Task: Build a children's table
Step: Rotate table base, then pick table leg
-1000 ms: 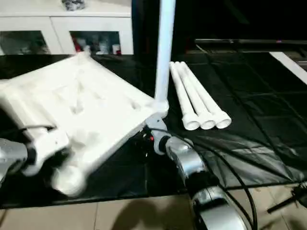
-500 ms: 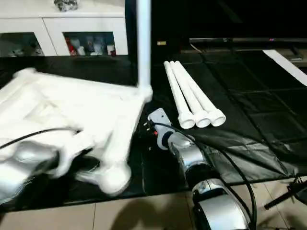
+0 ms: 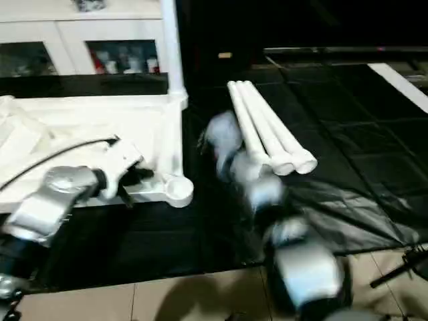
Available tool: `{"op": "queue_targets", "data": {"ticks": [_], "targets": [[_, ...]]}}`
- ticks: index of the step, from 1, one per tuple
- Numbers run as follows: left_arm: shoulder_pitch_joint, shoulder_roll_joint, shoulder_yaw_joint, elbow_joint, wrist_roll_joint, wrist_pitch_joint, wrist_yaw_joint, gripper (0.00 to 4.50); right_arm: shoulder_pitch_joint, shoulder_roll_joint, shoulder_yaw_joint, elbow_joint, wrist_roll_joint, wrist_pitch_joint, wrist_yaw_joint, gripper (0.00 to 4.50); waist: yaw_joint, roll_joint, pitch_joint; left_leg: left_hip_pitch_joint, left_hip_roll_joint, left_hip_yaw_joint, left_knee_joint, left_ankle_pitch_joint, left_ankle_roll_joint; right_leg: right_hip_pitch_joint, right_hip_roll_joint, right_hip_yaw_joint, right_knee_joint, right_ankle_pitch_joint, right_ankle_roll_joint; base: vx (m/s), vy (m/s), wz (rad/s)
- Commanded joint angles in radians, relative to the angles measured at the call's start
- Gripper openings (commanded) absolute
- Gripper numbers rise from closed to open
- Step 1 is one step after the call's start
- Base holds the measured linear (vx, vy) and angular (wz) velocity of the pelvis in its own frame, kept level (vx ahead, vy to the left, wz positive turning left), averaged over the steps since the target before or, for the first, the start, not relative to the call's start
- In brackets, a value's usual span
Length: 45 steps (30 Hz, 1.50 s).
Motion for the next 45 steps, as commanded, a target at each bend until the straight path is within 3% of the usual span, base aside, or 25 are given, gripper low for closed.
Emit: {"op": "queue_targets", "data": {"ticks": [1,3,4,5,6,8,9,10,13,14,17,23,30,31,36,45], "targets": [[0.018,0.017,0.042,-0.069,-0.039,0.016,-0.027,0.02,-0.048,-0.019,-0.042,0.059,0.019,0.028,-0.067,4.50,0.008,0.026,-0.080,0.009,-0.005,0.012,-0.057,-0.169,0.022,0.073,-0.019,0.018,-0.041,-0.014,-0.305,0.000,0.000,0.00],[0.049,0.032,0.090,-0.150,-0.088,0.071,-0.039,0.21,-0.115,-0.045,-0.065,0.122,0.029,0.035,-0.113,4.50,0.012,0.022,-0.079,0.009,-0.005,0.012,-0.058,-0.177,0.015,0.073,-0.017,0.016,-0.042,-0.023,-0.302,0.000,0.000,0.00],[0.065,0.041,0.109,-0.190,-0.111,0.096,-0.046,0.40,-0.142,-0.056,-0.074,0.150,0.034,0.038,-0.128,4.50,0.014,0.026,-0.079,0.012,-0.003,0.013,-0.059,-0.193,0.007,0.070,-0.018,0.016,-0.040,-0.033,-0.300,0.000,0.000,0.00],[0.091,0.056,0.124,-0.244,-0.131,0.122,-0.060,0.40,-0.166,-0.069,-0.077,0.181,0.031,0.053,-0.141,4.50,0.018,0.019,-0.075,0.008,-0.006,0.014,-0.058,-0.201,0.012,0.071,-0.015,0.017,-0.042,-0.043,-0.292,0.000,0.000,0.00],[0.100,0.062,0.128,-0.261,-0.137,0.129,-0.065,0.50,-0.172,-0.073,-0.078,0.189,0.030,0.059,-0.143,4.50,0.021,0.020,-0.078,0.010,-0.003,0.013,-0.057,-0.195,0.007,0.072,-0.018,0.017,-0.037,-0.039,-0.290,0.000,0.000,0.00],[0.131,0.080,0.133,-0.317,-0.151,0.154,-0.083,0.60,-0.184,-0.081,-0.083,0.211,0.028,0.082,-0.156,4.50,0.025,0.017,-0.072,0.008,-0.005,0.016,-0.058,-0.207,0.011,0.068,-0.016,0.018,-0.041,-0.065,-0.277,0.000,0.000,0.00],[0.149,0.090,0.132,-0.346,-0.156,0.166,-0.091,0.82,-0.187,-0.086,-0.078,0.219,0.019,0.096,-0.164,4.50,0.026,0.010,-0.058,0.003,-0.006,0.017,-0.062,-0.220,0.014,0.060,-0.014,0.018,-0.047,-0.090,-0.269,0.000,0.000,0.00],[0.163,0.097,0.132,-0.369,-0.162,0.178,-0.096,0.89,-0.190,-0.089,-0.075,0.227,0.010,0.108,-0.171,4.50,0.027,0.015,-0.061,0.004,-0.005,0.015,-0.062,-0.225,0.012,0.063,-0.016,0.019,-0.045,-0.098,-0.267,0.000,0.000,0.00],[0.211,0.116,0.129,-0.444,-0.185,0.225,-0.109,0.99,-0.196,-0.097,-0.071,0.254,-0.006,0.151,-0.178,4.50,0.026,0.010,-0.050,0.005,-0.005,0.015,-0.066,-0.252,0.001,0.057,-0.015,0.020,-0.050,-0.146,-0.249,0.000,0.000,0.00],[0.226,0.124,0.129,-0.469,-0.194,0.244,-0.111,1.24,-0.198,-0.097,-0.080,0.268,-0.002,0.164,-0.176,4.50,0.025,0.006,-0.045,0.004,-0.005,0.015,-0.067,-0.264,-0.001,0.055,-0.013,0.020,-0.051,-0.161,-0.242,0.000,0.000,0.00],[0.248,0.138,0.134,-0.515,-0.217,0.286,-0.103,1.40,-0.202,-0.101,-0.096,0.303,0.004,0.191,-0.190,4.50,0.027,0.009,-0.042,0.004,-0.006,0.014,-0.067,-0.262,-0.001,0.053,-0.013,0.021,-0.050,-0.167,-0.238,0.000,0.000,0.00],[0.263,0.138,0.137,-0.545,-0.222,0.321,-0.085,1.90,-0.196,-0.107,-0.113,0.316,0.010,0.235,-0.197,4.50,0.026,0.007,-0.044,0.000,-0.009,0.017,-0.062,-0.187,0.017,0.059,-0.011,0.020,-0.043,-0.081,-0.258,0.000,0.000,0.00],[0.250,0.137,0.124,-0.550,-0.230,0.338,-0.065,2.34,-0.199,-0.121,-0.103,0.329,-0.004,0.309,-0.142,4.50,0.026,0.004,-0.042,0.001,-0.007,0.018,-0.062,-0.207,0.020,0.058,-0.013,0.020,-0.047,-0.131,-0.254,0.000,0.000,0.00],[0.248,0.134,0.122,-0.550,-0.230,0.337,-0.063,2.40,-0.201,-0.124,-0.107,0.331,-0.002,0.330,-0.120,4.50,0.024,-0.001,-0.049,0.002,-0.007,0.019,-0.060,-0.204,0.021,0.062,-0.013,0.020,-0.047,-0.133,-0.254,0.000,0.000,0.00],[0.245,0.139,0.108,-0.543,-0.232,0.324,-0.068,2.89,-0.211,-0.133,-0.118,0.335,0.008,0.402,-0.070,4.02,0.028,0.005,-0.057,0.002,-0.006,0.018,-0.056,-0.170,0.024,0.064,-0.014,0.019,-0.040,-0.098,-0.266,0.000,0.000,0.00],[0.244,0.148,0.086,-0.574,-0.277,0.339,-0.105,3.59,-0.205,-0.149,-0.115,0.337,-0.003,0.465,-0.029,3.16,0.036,-0.004,-0.063,-0.001,-0.005,0.020,-0.050,-0.152,0.022,0.066,-0.017,0.019,-0.036,-0.105,-0.276,0.000,0.000,0.00]]}}
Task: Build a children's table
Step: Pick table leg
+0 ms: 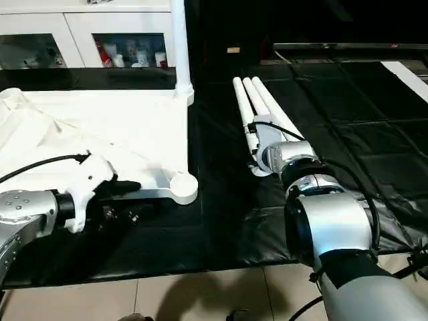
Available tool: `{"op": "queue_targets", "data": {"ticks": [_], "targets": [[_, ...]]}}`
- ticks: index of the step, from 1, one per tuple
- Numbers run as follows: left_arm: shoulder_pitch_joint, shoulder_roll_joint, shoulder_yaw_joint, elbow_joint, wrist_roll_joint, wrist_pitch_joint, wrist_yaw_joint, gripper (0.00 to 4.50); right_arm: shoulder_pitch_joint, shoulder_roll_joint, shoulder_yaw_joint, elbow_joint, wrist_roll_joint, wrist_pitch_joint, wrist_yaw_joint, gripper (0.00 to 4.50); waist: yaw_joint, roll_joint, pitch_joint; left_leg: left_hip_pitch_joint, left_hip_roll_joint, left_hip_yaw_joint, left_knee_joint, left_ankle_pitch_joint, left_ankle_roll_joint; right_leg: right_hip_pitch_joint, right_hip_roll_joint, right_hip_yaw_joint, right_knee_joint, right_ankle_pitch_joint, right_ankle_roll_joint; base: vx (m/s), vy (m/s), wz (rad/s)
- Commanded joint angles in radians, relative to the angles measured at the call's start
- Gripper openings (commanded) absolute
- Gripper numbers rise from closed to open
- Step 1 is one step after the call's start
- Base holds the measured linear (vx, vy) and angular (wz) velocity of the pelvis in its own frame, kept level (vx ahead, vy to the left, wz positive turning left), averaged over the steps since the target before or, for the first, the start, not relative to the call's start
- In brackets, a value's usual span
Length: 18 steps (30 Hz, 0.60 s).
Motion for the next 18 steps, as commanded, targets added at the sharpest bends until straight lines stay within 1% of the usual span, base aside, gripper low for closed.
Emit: {"op": "queue_targets", "data": {"ticks": [1,2,3,4,5,6,8,9,10,13,15,16,18], "targets": [[-0.012,0.013,-0.008,-0.025,-0.011,0.012,-0.006,3.66,-0.006,-0.007,-0.012,0.004,-0.010,0.017,0.007,3.02,0.005,-0.004,-0.082,0.002,-0.005,0.019,-0.057,-0.154,0.021,0.070,-0.017,0.018,-0.044,-0.108,-0.273,0.000,0.000,0.00],[-0.013,0.012,-0.009,-0.025,-0.013,0.012,-0.005,3.78,-0.006,-0.008,-0.013,0.003,-0.009,0.020,0.009,2.93,0.005,-0.004,-0.081,0.002,-0.006,0.019,-0.056,-0.164,0.018,0.068,-0.017,0.019,-0.046,-0.128,-0.268,0.000,0.000,0.00],[-0.014,0.010,-0.008,-0.024,-0.015,0.012,-0.003,3.91,-0.005,-0.009,-0.013,0.002,-0.010,0.022,0.011,2.88,0.005,-0.006,-0.082,0.002,-0.006,0.020,-0.056,-0.169,0.017,0.069,-0.017,0.019,-0.047,-0.139,-0.264,0.000,0.000,0.00],[-0.015,0.010,-0.008,-0.022,-0.016,0.011,-0.001,3.97,-0.004,-0.010,-0.013,0.002,-0.010,0.024,0.014,2.85,0.005,-0.006,-0.081,0.002,-0.006,0.018,-0.056,-0.182,0.010,0.067,-0.018,0.020,-0.048,-0.168,-0.253,0.000,0.000,0.00],[-0.016,0.010,-0.009,-0.021,-0.019,0.010,0.001,3.99,-0.004,-0.011,-0.013,0.002,-0.011,0.026,0.017,2.80,0.005,-0.007,-0.081,0.002,-0.006,0.018,-0.056,-0.185,0.008,0.067,-0.018,0.020,-0.048,-0.175,-0.250,0.000,0.000,0.00],[-0.017,0.010,-0.008,-0.020,-0.021,0.010,0.002,4.02,-0.003,-0.011,-0.011,0.002,-0.013,0.027,0.021,2.77,0.005,-0.007,-0.080,0.002,-0.006,0.018,-0.056,-0.196,0.004,0.066,-0.018,0.020,-0.049,-0.194,-0.243,0.000,0.000,0.00],[-0.019,0.010,-0.008,-0.019,-0.022,0.009,0.004,4.23,-0.003,-0.011,-0.010,0.001,-0.014,0.028,0.025,2.75,0.005,-0.008,-0.079,0.002,-0.006,0.017,-0.055,-0.207,-0.002,0.064,-0.019,0.021,-0.050,-0.215,-0.234,0.000,0.000,0.00],[-0.019,0.010,-0.008,-0.018,-0.023,0.009,0.005,4.23,-0.003,-0.011,-0.010,0.001,-0.015,0.028,0.026,2.75,0.004,-0.008,-0.079,0.002,-0.006,0.017,-0.056,-0.210,-0.004,0.063,-0.019,0.020,-0.051,-0.221,-0.231,0.000,0.000,0.00],[-0.024,0.008,-0.009,-0.013,-0.024,0.008,0.008,4.34,-0.004,-0.010,-0.012,0.000,-0.013,0.028,0.028,2.75,0.004,-0.010,-0.079,0.001,-0.006,0.016,-0.055,-0.212,-0.006,0.063,-0.019,0.021,-0.050,-0.231,-0.224,0.000,0.000,0.00],[-0.027,0.006,-0.010,-0.009,-0.023,0.005,0.011,4.44,-0.005,-0.010,-0.014,0.000,-0.012,0.028,0.031,2.74,0.004,-0.009,-0.080,0.002,-0.007,0.016,-0.054,-0.208,-0.007,0.062,-0.018,0.021,-0.050,-0.230,-0.220,0.000,0.000,0.00],[-0.035,0.002,-0.012,-0.001,-0.023,0.001,0.017,4.50,-0.006,-0.011,-0.018,-0.001,-0.010,0.026,0.034,2.74,0.004,-0.011,-0.082,0.001,-0.007,0.016,-0.053,-0.196,-0.005,0.063,-0.018,0.021,-0.048,-0.212,-0.223,0.000,0.000,0.00],[-0.039,-0.001,-0.014,0.005,-0.022,-0.004,0.021,4.50,-0.007,-0.012,-0.029,-0.002,-0.001,0.024,0.031,2.74,0.003,-0.010,-0.084,0.000,-0.008,0.017,-0.052,-0.177,-0.002,0.065,-0.017,0.021,-0.044,-0.184,-0.228,0.000,0.000,0.00],[-0.041,-0.008,-0.011,0.011,-0.022,-0.012,0.026,4.50,-0.010,-0.013,-0.040,-0.003,0.009,0.022,0.028,2.74,0.004,-0.010,-0.086,0.000,-0.008,0.017,-0.050,-0.162,0.005,0.066,-0.017,0.021,-0.042,-0.159,-0.235,0.000,0.000,0.00]]}}
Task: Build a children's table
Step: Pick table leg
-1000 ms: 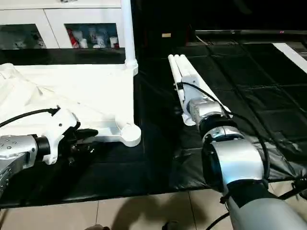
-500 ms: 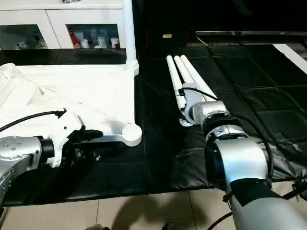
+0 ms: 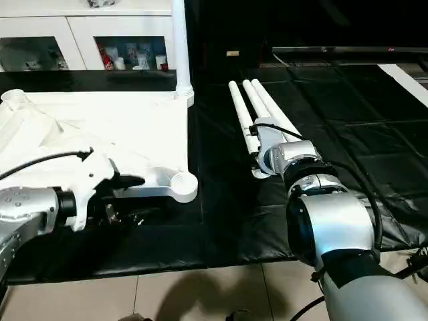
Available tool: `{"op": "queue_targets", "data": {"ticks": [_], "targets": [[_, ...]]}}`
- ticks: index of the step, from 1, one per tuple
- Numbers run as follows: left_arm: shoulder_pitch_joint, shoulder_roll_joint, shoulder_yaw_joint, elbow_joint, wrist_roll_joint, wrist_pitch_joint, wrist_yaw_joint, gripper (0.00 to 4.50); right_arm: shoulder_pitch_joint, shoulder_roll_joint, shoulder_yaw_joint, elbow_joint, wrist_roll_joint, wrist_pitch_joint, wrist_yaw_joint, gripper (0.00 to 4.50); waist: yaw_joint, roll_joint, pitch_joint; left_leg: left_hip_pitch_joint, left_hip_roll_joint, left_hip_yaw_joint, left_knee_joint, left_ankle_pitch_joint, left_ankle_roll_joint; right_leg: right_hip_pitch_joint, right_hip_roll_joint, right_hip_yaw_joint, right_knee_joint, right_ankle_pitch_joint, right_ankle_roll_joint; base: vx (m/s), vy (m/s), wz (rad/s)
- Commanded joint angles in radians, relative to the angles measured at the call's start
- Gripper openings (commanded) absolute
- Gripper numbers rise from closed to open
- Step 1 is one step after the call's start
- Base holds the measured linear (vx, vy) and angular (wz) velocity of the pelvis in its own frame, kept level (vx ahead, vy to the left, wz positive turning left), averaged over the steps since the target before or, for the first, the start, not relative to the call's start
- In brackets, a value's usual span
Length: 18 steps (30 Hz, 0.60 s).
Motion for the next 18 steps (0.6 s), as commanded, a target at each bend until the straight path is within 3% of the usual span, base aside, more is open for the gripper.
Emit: {"op": "queue_targets", "data": {"ticks": [1,5,7,9,16,18], "targets": [[-0.013,-0.005,-0.008,0.011,0.000,-0.015,0.014,4.50,-0.012,-0.010,-0.037,-0.005,0.027,-0.001,-0.008,2.74,0.004,-0.007,-0.085,0.000,-0.009,0.018,-0.059,-0.159,0.007,0.066,-0.015,0.019,-0.053,-0.152,-0.238,0.000,0.000,0.00],[-0.024,-0.018,-0.006,0.032,0.007,-0.035,0.028,4.50,-0.017,-0.014,-0.089,-0.010,0.072,-0.013,-0.021,2.74,0.003,-0.011,-0.086,-0.002,-0.010,0.019,-0.058,-0.151,0.019,0.069,-0.014,0.019,-0.053,-0.140,-0.242,0.000,0.000,0.00],[-0.044,-0.049,-0.003,0.065,0.014,-0.059,0.053,4.50,-0.014,-0.014,-0.152,-0.020,0.134,-0.033,-0.027,2.74,0.003,-0.011,-0.086,0.001,-0.010,0.020,-0.057,-0.163,0.017,0.067,-0.015,0.019,-0.054,-0.157,-0.236,0.000,0.000,0.00],[-0.051,-0.063,-0.002,0.078,0.015,-0.067,0.064,4.50,-0.013,-0.015,-0.175,-0.023,0.154,-0.029,-0.030,2.74,0.002,-0.010,-0.086,0.001,-0.009,0.019,-0.057,-0.165,0.016,0.068,-0.015,0.019,-0.054,-0.157,-0.235,0.000,0.000,0.00],[-0.082,-0.135,-0.004,0.136,0.016,-0.110,0.116,4.50,0.017,0.006,-0.324,-0.082,0.294,-0.133,0.003,2.73,0.002,-0.008,-0.092,-0.001,-0.010,0.020,-0.053,-0.139,0.041,0.072,-0.013,0.017,-0.052,-0.107,-0.248,0.000,0.000,0.00],[-0.096,-0.164,-0.001,0.158,0.017,-0.127,0.138,4.50,0.030,0.015,-0.355,-0.107,0.332,-0.122,0.020,2.73,0.002,-0.008,-0.092,-0.003,-0.012,0.021,-0.052,-0.127,0.051,0.074,-0.012,0.017,-0.051,-0.088,-0.255,0.000,0.000,0.00]]}}
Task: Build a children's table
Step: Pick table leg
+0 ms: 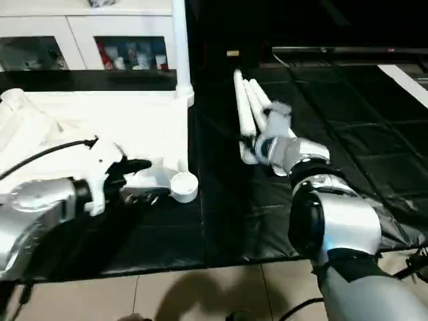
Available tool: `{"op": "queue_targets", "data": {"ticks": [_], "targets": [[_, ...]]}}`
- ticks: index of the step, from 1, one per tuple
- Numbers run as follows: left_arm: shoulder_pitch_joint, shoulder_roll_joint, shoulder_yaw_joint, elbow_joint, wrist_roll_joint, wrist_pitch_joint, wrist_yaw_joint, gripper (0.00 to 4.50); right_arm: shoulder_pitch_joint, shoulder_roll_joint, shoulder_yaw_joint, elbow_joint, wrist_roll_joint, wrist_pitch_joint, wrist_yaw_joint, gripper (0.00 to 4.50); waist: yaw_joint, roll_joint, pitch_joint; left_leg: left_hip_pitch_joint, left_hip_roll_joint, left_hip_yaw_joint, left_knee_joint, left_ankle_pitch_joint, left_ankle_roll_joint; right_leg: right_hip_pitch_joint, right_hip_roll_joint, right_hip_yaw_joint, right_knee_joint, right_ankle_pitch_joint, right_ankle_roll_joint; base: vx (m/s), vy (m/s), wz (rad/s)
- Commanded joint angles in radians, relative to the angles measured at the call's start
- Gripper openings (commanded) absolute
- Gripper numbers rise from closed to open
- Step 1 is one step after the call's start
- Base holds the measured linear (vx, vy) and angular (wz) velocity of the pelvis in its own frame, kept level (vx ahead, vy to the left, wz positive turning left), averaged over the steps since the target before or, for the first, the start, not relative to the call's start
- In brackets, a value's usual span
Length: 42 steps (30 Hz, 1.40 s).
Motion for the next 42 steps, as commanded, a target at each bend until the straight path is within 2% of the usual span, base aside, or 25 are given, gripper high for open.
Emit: {"op": "queue_targets", "data": {"ticks": [1,2,3,4,6,7,8,9,10,12,15,16,17,20,22,23,24,26,27,28,30,34,37,40,42], "targets": [[-0.025,-0.033,0.000,0.027,0.002,-0.022,0.035,4.50,0.032,0.016,-0.024,-0.065,0.051,-0.002,0.042,2.73,0.003,0.000,-0.092,0.000,-0.010,0.020,-0.053,-0.121,0.055,0.074,-0.012,0.017,-0.052,-0.073,-0.261,0.000,0.000,0.00],[-0.025,-0.034,0.000,0.028,0.002,-0.022,0.036,4.50,0.033,0.017,-0.025,-0.067,0.052,-0.002,0.044,2.73,0.003,-0.002,-0.093,-0.001,-0.011,0.020,-0.053,-0.117,0.058,0.075,-0.012,0.016,-0.051,-0.068,-0.264,0.000,0.000,0.00],[-0.029,-0.039,-0.001,0.033,0.002,-0.024,0.039,4.50,0.040,0.020,-0.026,-0.077,0.056,-0.003,0.052,2.72,0.005,0.007,-0.095,0.000,-0.011,0.018,-0.052,-0.111,0.057,0.075,-0.014,0.015,-0.049,-0.063,-0.269,0.000,0.000,0.00],[-0.034,-0.048,-0.003,0.042,0.004,-0.028,0.045,4.50,0.055,0.028,-0.027,-0.106,0.065,-0.007,0.068,2.72,0.003,0.002,-0.093,-0.001,-0.012,0.019,-0.054,-0.120,0.060,0.076,-0.012,0.015,-0.054,-0.073,-0.273,0.000,0.000,0.00],[-0.049,-0.074,-0.003,0.062,0.007,-0.042,0.062,4.50,0.093,0.044,-0.021,-0.179,0.081,-0.014,0.112,2.72,0.003,0.006,-0.096,0.001,-0.010,0.017,-0.052,-0.111,0.059,0.078,-0.014,0.015,-0.050,-0.065,-0.275,0.000,0.000,0.00],[-0.052,-0.079,-0.002,0.067,0.007,-0.045,0.067,4.50,0.102,0.048,-0.020,-0.197,0.085,-0.015,0.122,2.72,0.004,0.004,-0.093,0.000,-0.011,0.019,-0.055,-0.112,0.063,0.077,-0.011,0.015,-0.055,-0.064,-0.271,0.000,0.000,0.00],[-0.074,-0.116,0.006,0.095,0.005,-0.059,0.094,4.50,0.156,0.073,-0.016,-0.303,0.114,-0.019,0.169,2.72,0.005,0.007,-0.097,0.001,-0.009,0.017,-0.053,-0.103,0.063,0.079,-0.013,0.015,-0.051,-0.052,-0.275,0.000,0.000,0.00],[-0.078,-0.123,0.008,0.100,0.004,-0.062,0.099,4.50,0.167,0.078,-0.015,-0.325,0.121,-0.019,0.179,2.72,0.005,0.004,-0.094,0.000,-0.011,0.020,-0.054,-0.105,0.071,0.079,-0.011,0.016,-0.056,-0.049,-0.269,0.000,0.000,0.00],[-0.104,-0.163,0.024,0.136,0.000,-0.081,0.131,4.50,0.241,0.109,-0.007,-0.470,0.163,0.009,0.210,2.72,0.011,0.013,-0.095,0.006,-0.010,0.019,-0.054,-0.097,0.079,0.077,-0.009,0.016,-0.059,-0.026,-0.260,0.000,0.000,0.00],[-0.126,-0.192,0.039,0.167,-0.007,-0.092,0.155,4.50,0.302,0.134,-0.002,-0.584,0.210,0.041,0.249,2.72,0.012,0.009,-0.101,0.005,-0.008,0.015,-0.054,-0.082,0.080,0.081,-0.012,0.015,-0.052,-0.009,-0.267,0.000,0.000,0.00],[-0.174,-0.259,0.097,0.221,-0.052,-0.078,0.212,4.50,0.396,0.156,0.024,-0.732,0.278,0.096,0.334,2.72,0.015,0.005,-0.095,0.005,-0.009,0.017,-0.057,-0.112,0.071,0.083,-0.011,0.016,-0.062,-0.054,-0.260,0.000,0.000,0.00],[-0.199,-0.291,0.132,0.244,-0.081,-0.071,0.241,4.50,0.430,0.164,0.033,-0.776,0.297,0.109,0.358,2.72,0.021,0.017,-0.096,0.007,-0.008,0.013,-0.057,-0.121,0.062,0.083,-0.014,0.016,-0.061,-0.073,-0.256,0.000,0.000,0.00],[-0.226,-0.323,0.167,0.268,-0.113,-0.069,0.265,4.50,0.464,0.172,0.041,-0.820,0.320,0.128,0.381,2.72,0.020,0.010,-0.095,0.007,-0.010,0.015,-0.058,-0.137,0.057,0.082,-0.012,0.016,-0.067,-0.095,-0.249,0.000,0.000,0.00],[-0.299,-0.398,0.258,0.336,-0.203,-0.065,0.318,4.50,0.549,0.194,0.066,-0.947,0.371,0.175,0.418,2.72,0.025,0.007,-0.094,0.005,-0.013,0.013,-0.060,-0.144,0.046,0.084,-0.013,0.016,-0.075,-0.137,-0.230,0.000,0.000,0.00],[-0.323,-0.419,0.287,0.358,-0.237,-0.065,0.329,4.50,0.570,0.198,0.077,-0.981,0.386,0.192,0.430,2.72,0.028,0.005,-0.096,0.003,-0.013,0.011,-0.060,-0.139,0.045,0.084,-0.013,0.015,-0.075,-0.144,-0.224,0.000,0.000,0.00],[-0.373,-0.456,0.340,0.403,-0.301,-0.061,0.362,4.50,0.612,0.198,0.110,-1.050,0.405,0.221,0.457,2.72,0.025,0.003,-0.094,-0.001,-0.014,0.010,-0.062,-0.137,0.044,0.086,-0.013,0.014,-0.075,-0.150,-0.220,0.000,0.000,0.00],[-0.382,-0.464,0.349,0.410,-0.312,-0.058,0.367,4.50,0.621,0.198,0.118,-1.067,0.409,0.229,0.461,2.72,0.031,0.007,-0.095,0.006,-0.013,0.012,-0.059,-0.142,0.045,0.081,-0.014,0.015,-0.079,-0.155,-0.217,0.000,0.000,0.00],[-0.398,-0.478,0.365,0.421,-0.330,-0.052,0.376,4.50,0.640,0.197,0.132,-1.098,0.415,0.242,0.466,2.72,0.028,0.002,-0.094,-0.002,-0.014,0.009,-0.061,-0.136,0.045,0.086,-0.015,0.013,-0.079,-0.168,-0.207,0.000,0.000,0.00],[-0.420,-0.498,0.384,0.443,-0.356,-0.037,0.385,4.50,0.655,0.190,0.156,-1.121,0.414,0.249,0.482,2.72,0.028,0.007,-0.093,0.000,-0.016,0.011,-0.060,-0.138,0.043,0.082,-0.015,0.013,-0.082,-0.191,-0.199,0.000,0.000,0.00],[-0.439,-0.518,0.401,0.460,-0.387,-0.020,0.391,4.50,0.666,0.183,0.178,-1.139,0.409,0.252,0.497,2.72,0.030,0.006,-0.092,0.003,-0.014,0.012,-0.059,-0.143,0.045,0.079,-0.015,0.014,-0.088,-0.201,-0.195,0.000,0.000,0.00],[-0.467,-0.554,0.430,0.489,-0.439,0.019,0.418,4.50,0.687,0.167,0.221,-1.177,0.397,0.258,0.522,2.72,0.034,0.006,-0.093,0.000,-0.014,0.010,-0.059,-0.134,0.042,0.082,-0.015,0.014,-0.085,-0.183,-0.196,0.000,0.000,0.00],[-0.467,-0.571,0.434,0.490,-0.464,0.048,0.430,4.50,0.700,0.157,0.245,-1.201,0.386,0.261,0.530,2.72,0.037,0.003,-0.094,-0.003,-0.012,0.008,-0.060,-0.119,0.051,0.083,-0.016,0.013,-0.082,-0.160,-0.201,0.000,0.000,0.00],[-0.459,-0.600,0.461,0.453,-0.572,0.103,0.427,4.50,0.719,0.141,0.279,-1.228,0.374,0.263,0.539,2.72,0.042,0.002,-0.096,-0.004,-0.013,0.009,-0.057,-0.095,0.057,0.084,-0.015,0.013,-0.078,-0.127,-0.212,0.000,0.000,0.00],[-0.457,-0.610,0.480,0.435,-0.615,0.131,0.430,4.50,0.726,0.132,0.295,-1.234,0.366,0.255,0.535,2.72,0.047,0.001,-0.093,-0.006,-0.011,0.010,-0.058,-0.103,0.060,0.083,-0.017,0.012,-0.082,-0.157,-0.208,0.000,0.000,0.00],[-0.454,-0.609,0.477,0.430,-0.615,0.136,0.432,4.21,0.726,0.130,0.299,-1.231,0.358,0.247,0.530,2.72,0.050,-0.002,-0.092,-0.004,-0.010,0.010,-0.059,-0.110,0.059,0.080,-0.017,0.012,-0.086,-0.188,-0.195,0.000,0.000,0.00]]}}
